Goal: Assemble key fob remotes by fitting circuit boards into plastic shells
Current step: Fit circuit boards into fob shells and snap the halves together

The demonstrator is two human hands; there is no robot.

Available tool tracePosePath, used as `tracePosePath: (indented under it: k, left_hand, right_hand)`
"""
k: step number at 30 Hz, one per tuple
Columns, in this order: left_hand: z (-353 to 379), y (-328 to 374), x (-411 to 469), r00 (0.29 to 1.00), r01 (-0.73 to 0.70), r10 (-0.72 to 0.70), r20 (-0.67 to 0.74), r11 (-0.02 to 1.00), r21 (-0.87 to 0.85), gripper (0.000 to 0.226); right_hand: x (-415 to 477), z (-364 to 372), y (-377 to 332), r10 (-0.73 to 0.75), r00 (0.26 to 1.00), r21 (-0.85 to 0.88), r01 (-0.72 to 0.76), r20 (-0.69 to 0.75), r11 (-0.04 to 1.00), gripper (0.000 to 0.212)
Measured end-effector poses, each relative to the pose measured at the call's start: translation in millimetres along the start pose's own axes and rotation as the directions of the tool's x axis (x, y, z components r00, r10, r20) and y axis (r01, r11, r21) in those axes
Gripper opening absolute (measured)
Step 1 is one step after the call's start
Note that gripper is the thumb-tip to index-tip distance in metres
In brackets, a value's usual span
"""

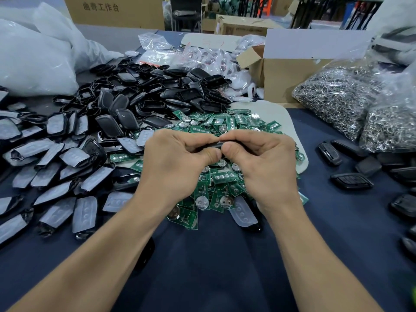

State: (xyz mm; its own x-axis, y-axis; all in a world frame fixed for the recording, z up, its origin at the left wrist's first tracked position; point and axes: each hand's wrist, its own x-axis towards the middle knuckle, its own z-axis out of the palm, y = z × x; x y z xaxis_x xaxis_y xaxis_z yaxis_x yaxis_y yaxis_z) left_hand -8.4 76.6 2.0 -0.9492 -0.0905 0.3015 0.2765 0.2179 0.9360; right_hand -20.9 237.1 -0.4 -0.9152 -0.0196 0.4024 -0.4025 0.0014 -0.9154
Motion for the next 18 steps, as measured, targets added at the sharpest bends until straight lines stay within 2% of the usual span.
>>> tracePosePath:
  k: [5, 9, 12, 15, 18]
  left_hand:
    - [2.9, 3.2, 0.5, 1.0, 0.027, -0.026, 0.005, 0.993, -0.115, 0.029]
    - [6.0, 6.1, -1.6, 1.0, 0.004, -0.004, 0.001, 0.989, -0.149, 0.025]
    - [4.6, 8.8, -3.5, 0.996, -0.082, 0.079, -0.039, 0.994, -0.073, 0.027]
    - [1.8, 10.0, -5.6, 0.994, -0.109, 0.109, -0.02, 0.994, 0.014, 0.027]
    - [0.9, 10.5, -6.2, 0.994, -0.109, 0.11, -0.013, 0.994, 0.022, 0.026]
  right_hand:
    - [1.8, -2.4, -2.1, 0.035, 0.999, 0.225, -0.031, -0.01, 0.974, 0.02]
    - [0.8, -0.6, -3.2, 0.053, 0.999, 0.306, -0.048, -0.006, 0.951, 0.022]
    - [0.9, -2.7, -5.3, 0.051, 0.998, 0.271, -0.058, 0.035, 0.961, 0.023]
    - [1.5, -7.2, -6.4, 0.047, 0.997, 0.183, -0.058, 0.064, 0.981, 0.023]
    - [0.9, -7.6, -7.1, 0.055, 0.997, 0.218, -0.064, 0.049, 0.974, 0.022]
